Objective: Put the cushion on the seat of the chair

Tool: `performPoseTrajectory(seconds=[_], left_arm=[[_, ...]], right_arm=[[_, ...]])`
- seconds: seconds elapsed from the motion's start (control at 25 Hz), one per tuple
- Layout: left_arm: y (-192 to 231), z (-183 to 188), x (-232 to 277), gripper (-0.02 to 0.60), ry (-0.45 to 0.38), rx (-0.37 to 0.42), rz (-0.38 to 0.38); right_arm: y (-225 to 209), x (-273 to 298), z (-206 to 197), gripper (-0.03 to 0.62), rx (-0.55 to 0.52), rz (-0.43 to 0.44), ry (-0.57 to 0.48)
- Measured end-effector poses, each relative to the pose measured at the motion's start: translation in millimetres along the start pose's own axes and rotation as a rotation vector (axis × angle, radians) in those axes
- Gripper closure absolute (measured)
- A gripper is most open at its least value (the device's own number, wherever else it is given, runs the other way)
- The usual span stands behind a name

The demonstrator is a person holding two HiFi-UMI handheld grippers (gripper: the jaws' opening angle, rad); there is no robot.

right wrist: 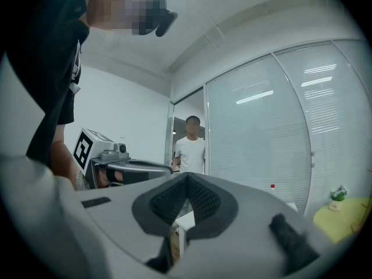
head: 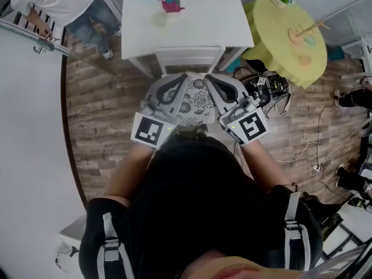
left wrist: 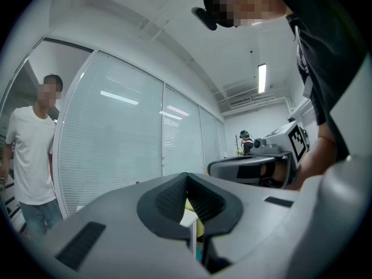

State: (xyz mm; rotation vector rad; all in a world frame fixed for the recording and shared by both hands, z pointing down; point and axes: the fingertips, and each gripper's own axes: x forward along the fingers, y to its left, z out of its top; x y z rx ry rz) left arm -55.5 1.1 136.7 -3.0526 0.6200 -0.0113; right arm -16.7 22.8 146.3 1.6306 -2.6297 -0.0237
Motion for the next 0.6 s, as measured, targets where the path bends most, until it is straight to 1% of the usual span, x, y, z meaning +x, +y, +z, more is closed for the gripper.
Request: performPoseTrajectory(seconds=[0.36,0.6], left_arm=[[-0.4,-0.9,0.2,0.571,0.002,0.019,0.000],[3.1,-1.9,1.9,0.572,0.008,0.016,0.001]], right_arm=[[1.2,1.8,-1.3,0.580,-0.003,0.003,0.004],[0.3,5.8,0.2,0.580,-0.011,0.005,0.003]])
